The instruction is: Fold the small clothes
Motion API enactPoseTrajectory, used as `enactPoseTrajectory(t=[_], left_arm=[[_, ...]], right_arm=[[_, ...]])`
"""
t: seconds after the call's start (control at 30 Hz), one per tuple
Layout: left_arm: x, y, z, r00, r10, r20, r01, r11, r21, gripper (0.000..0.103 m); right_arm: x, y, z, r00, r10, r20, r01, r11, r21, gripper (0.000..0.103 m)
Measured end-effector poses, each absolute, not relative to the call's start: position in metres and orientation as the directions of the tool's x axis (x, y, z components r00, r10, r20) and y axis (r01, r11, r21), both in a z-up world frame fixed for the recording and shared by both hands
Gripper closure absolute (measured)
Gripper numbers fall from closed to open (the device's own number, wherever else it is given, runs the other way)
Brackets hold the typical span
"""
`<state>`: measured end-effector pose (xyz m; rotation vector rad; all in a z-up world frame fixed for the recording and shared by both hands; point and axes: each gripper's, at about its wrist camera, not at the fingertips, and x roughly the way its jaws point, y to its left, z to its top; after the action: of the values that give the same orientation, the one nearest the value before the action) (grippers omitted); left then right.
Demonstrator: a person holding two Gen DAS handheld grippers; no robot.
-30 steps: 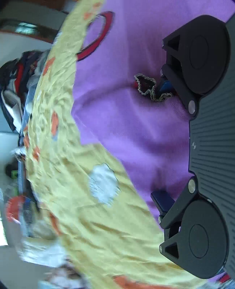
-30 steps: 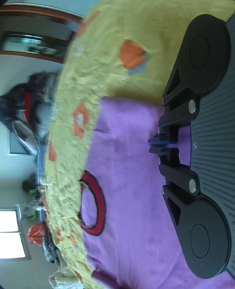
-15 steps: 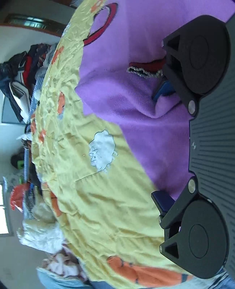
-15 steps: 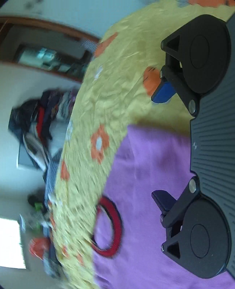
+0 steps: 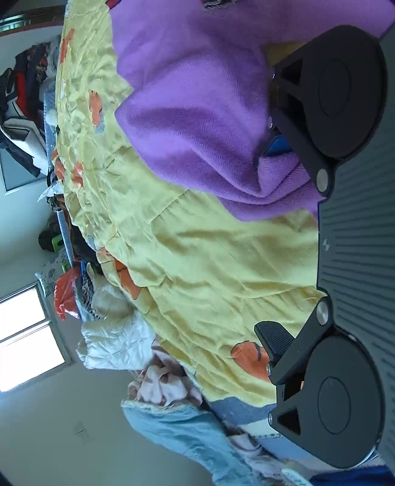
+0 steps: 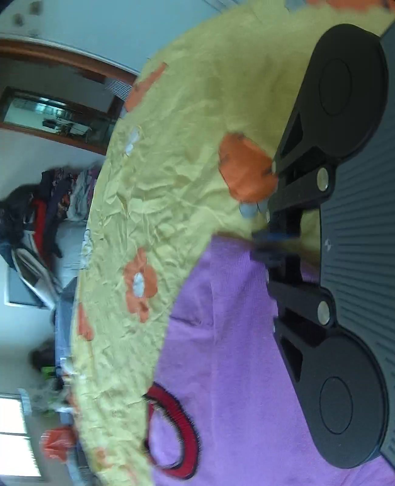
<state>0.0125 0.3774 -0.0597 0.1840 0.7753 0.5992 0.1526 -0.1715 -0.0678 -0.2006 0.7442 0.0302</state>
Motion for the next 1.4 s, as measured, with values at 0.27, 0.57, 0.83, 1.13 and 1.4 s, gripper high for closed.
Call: enactPoseTrajectory(t=[0.27,0.57,0.83,1.13,1.4], left_arm=[[-0.022,0.331,-0.025,0.687,0.381,-0.619,-0.410,0.906,0.103,0.000],[0.052,0.230,-0.061,0.754,0.204,-0.624,-0.105,0.976,0.192,0.000],[0.088,0.272,-0.074,0.693,0.246,-0.678,-0.215,0.968,0.132,0.000],[-0.032,0.338,-0.030,0.724,0.283,-0.630,-0.460,0.878,-0.134,0.000],[-0.189,0.460,-0.065,0.837,0.193,-0.513,-0.492,0.677,-0.548,0.000]], right_arm=[[0.083,-0.101,-0.040,0.846,0.067,-0.528,-0.244,0.931,-0.272,0.007],[0.086,-0.135,-0.066,0.795,0.152,-0.587,-0.305,0.937,-0.171,0.011],[0.094,-0.159,-0.075,0.753,0.057,-0.655,-0.195,0.971,-0.140,0.008],[0.011,-0.092,-0.041,0.796,0.271,-0.541,-0.399,0.908,-0.131,0.003],[-0.034,-0.049,-0.050,0.773,0.372,-0.513,-0.511,0.845,-0.157,0.003]])
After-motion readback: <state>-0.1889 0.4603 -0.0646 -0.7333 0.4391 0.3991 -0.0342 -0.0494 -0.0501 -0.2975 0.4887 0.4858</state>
